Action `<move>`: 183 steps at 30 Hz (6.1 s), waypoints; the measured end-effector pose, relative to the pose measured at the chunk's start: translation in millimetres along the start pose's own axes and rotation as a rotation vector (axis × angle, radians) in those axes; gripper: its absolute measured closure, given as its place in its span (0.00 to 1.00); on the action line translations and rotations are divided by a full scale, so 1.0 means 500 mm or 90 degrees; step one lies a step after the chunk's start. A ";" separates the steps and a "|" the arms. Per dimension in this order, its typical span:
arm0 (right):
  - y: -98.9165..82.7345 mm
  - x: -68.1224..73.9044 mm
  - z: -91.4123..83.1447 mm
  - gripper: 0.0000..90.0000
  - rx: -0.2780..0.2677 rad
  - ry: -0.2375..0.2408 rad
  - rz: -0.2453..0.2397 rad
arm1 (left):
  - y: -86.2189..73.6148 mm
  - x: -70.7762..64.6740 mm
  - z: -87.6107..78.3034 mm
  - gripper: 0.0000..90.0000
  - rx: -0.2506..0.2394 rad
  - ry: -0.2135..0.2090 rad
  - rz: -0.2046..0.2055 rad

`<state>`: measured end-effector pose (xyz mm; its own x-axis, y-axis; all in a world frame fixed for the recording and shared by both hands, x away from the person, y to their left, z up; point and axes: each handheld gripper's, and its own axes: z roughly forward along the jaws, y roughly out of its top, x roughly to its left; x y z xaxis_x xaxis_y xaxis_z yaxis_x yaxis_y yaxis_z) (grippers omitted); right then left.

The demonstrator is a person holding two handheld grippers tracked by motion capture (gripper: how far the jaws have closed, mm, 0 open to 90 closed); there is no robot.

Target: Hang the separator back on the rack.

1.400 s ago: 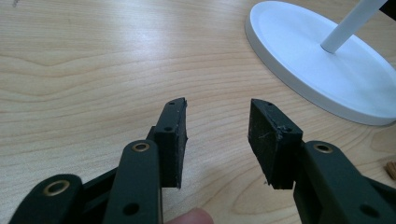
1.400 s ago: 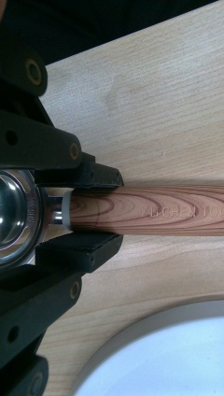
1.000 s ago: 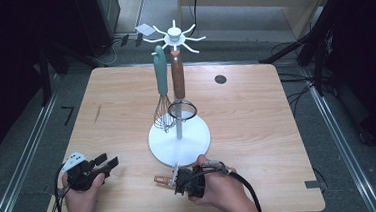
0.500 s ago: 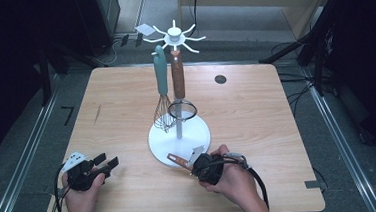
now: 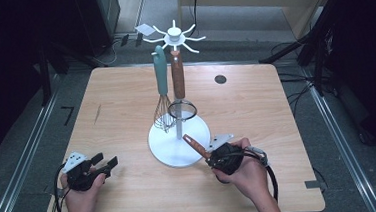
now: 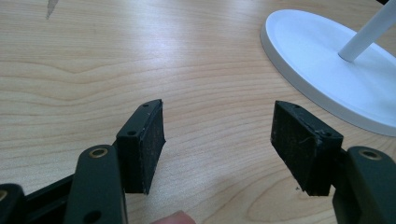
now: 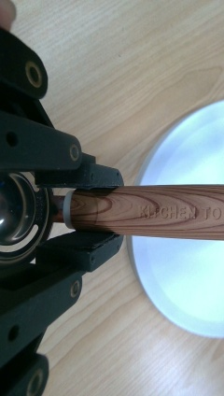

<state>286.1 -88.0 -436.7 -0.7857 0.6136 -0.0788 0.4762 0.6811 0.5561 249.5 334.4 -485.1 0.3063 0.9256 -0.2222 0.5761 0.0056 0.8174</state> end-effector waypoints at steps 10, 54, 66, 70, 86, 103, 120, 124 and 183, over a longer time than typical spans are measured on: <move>-0.013 -0.024 -0.020 0.78 -0.080 -0.032 0.050 | 0.001 -0.005 -0.001 0.32 -0.001 0.036 0.009; -0.019 -0.048 -0.145 0.78 -0.371 -0.064 0.167 | -0.007 -0.011 -0.010 0.00 -0.014 0.121 0.005; 0.018 -0.043 -0.176 0.78 -0.437 -0.049 0.152 | -0.008 -0.011 -0.011 0.00 -0.010 0.126 0.004; 0.030 -0.039 -0.181 0.78 -0.456 -0.044 0.147 | -0.009 -0.011 -0.011 0.00 -0.010 0.126 0.005; 0.068 -0.035 -0.203 0.78 -0.506 -0.022 0.152 | -0.009 -0.011 -0.011 0.00 -0.010 0.130 0.001; 0.092 -0.034 -0.220 0.78 -0.528 -0.014 0.157 | -0.009 -0.011 -0.010 0.00 -0.009 0.133 0.001; 0.117 -0.028 -0.235 0.78 -0.546 -0.014 0.140 | -0.009 -0.012 -0.009 0.00 -0.009 0.134 0.002; 0.121 -0.028 -0.238 0.78 -0.553 -0.013 0.140 | -0.009 -0.012 -0.008 0.00 -0.009 0.134 0.001; 0.173 -0.023 -0.250 0.58 -0.571 -0.014 0.135 | -0.007 -0.010 -0.007 0.00 -0.002 0.132 -0.005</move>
<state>286.8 -86.0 -284.3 -0.7055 0.7033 0.0874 0.1173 -0.0057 0.9931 243.2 331.2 -485.2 0.1389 0.9836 -0.1150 0.5752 0.0143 0.8179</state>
